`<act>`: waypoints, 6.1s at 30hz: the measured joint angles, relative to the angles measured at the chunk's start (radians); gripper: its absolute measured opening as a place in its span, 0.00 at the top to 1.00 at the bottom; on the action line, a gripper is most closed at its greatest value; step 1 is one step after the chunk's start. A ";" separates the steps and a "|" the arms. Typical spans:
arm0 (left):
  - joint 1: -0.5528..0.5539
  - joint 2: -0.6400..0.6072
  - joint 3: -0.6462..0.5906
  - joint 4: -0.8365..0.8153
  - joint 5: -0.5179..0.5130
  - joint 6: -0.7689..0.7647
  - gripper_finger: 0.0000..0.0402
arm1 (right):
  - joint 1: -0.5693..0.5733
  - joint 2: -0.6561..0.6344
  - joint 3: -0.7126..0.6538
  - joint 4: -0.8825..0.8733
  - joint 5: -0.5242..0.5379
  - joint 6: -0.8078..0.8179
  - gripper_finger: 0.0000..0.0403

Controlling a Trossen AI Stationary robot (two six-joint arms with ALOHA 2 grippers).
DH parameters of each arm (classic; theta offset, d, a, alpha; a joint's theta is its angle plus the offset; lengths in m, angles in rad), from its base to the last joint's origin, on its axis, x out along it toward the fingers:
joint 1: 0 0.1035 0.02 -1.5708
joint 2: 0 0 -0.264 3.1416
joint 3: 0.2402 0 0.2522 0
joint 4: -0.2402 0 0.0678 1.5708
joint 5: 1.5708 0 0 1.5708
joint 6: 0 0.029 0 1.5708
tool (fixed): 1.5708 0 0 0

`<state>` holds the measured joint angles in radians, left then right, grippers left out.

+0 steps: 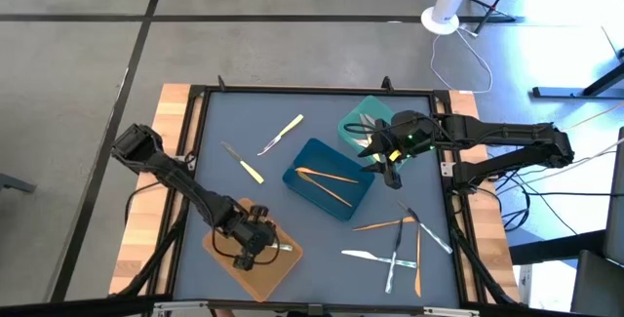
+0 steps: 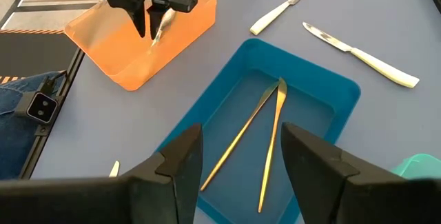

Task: Sort silverware by color (type)
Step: Put the right blue knife into the orange bin

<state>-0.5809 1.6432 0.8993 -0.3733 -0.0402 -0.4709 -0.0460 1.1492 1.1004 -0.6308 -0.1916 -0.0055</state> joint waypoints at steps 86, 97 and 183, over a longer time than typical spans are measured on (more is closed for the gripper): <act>0.001 -0.051 0.136 0.031 -0.051 -0.078 0.67 | 0.865 0.359 0.000 -0.211 0.227 0.011 0.54; -0.003 -0.051 0.135 0.031 -0.051 -0.078 0.67 | 0.865 0.476 0.000 -0.208 0.234 -0.003 0.54; 0.001 -0.051 0.135 0.027 -0.052 0.089 0.67 | 0.864 0.637 -0.047 -0.135 0.157 -0.004 0.98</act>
<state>-0.5800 1.5924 1.0340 -0.3458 -0.0921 -0.3824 0.8177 1.7866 1.0538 -0.7654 -0.0341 -0.0097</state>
